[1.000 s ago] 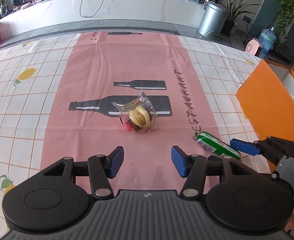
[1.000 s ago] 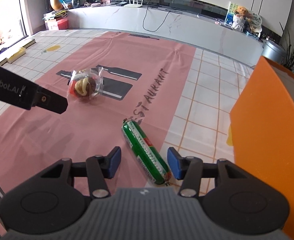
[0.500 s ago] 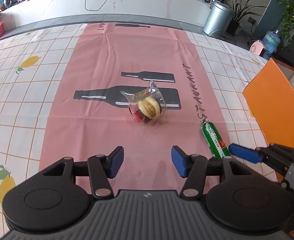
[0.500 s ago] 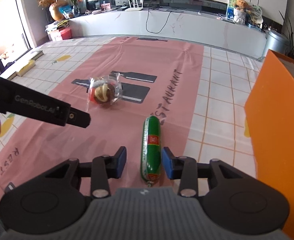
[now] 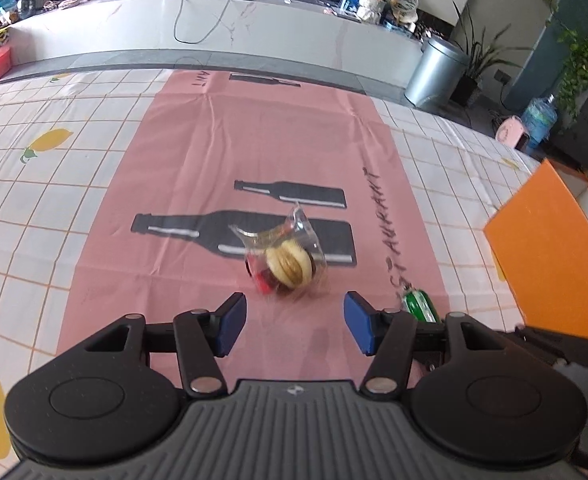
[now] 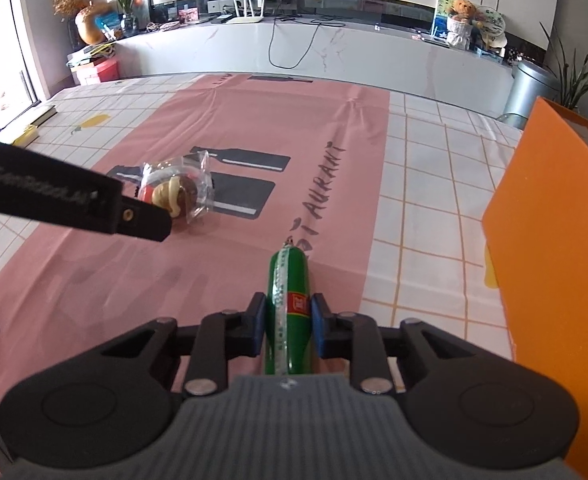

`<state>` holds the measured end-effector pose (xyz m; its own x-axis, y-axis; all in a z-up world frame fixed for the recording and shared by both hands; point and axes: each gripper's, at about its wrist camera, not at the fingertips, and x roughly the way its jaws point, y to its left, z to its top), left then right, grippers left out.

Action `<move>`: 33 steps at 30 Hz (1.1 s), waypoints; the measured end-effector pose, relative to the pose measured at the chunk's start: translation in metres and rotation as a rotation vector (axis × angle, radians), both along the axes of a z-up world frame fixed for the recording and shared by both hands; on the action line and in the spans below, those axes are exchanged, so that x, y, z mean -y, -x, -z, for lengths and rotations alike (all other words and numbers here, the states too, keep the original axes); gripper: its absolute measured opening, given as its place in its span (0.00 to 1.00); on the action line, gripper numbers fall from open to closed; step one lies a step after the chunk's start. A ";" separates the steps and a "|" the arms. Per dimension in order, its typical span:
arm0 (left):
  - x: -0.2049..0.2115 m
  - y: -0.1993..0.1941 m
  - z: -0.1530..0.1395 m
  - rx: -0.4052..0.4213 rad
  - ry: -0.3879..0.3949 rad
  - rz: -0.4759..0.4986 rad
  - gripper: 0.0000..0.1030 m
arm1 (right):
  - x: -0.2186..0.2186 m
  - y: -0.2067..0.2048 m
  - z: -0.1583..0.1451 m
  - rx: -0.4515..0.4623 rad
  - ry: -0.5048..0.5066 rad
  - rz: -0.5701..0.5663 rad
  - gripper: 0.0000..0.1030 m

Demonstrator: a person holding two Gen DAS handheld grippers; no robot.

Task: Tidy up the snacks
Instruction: 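Grasp the green sausage with the right tool while the left tool grasps the wrapped bun, then carry the bun and sausage into the orange box and open both tools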

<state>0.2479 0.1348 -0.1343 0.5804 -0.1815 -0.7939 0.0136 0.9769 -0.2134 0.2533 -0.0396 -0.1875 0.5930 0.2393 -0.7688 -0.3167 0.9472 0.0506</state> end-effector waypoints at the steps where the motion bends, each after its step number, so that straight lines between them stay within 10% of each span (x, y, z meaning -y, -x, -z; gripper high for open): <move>1: -0.001 -0.002 0.002 0.012 0.011 -0.010 0.70 | 0.000 -0.002 0.000 -0.002 -0.001 0.005 0.19; 16: -0.006 -0.024 0.024 0.043 0.089 -0.069 0.73 | -0.002 -0.005 0.001 0.004 0.008 -0.022 0.20; 21: -0.004 -0.023 0.025 0.051 0.067 -0.041 0.51 | -0.001 -0.006 0.000 -0.003 0.001 -0.016 0.20; 33: 0.011 0.014 -0.012 0.077 0.044 0.022 0.48 | 0.012 0.006 -0.013 -0.063 -0.051 0.022 0.19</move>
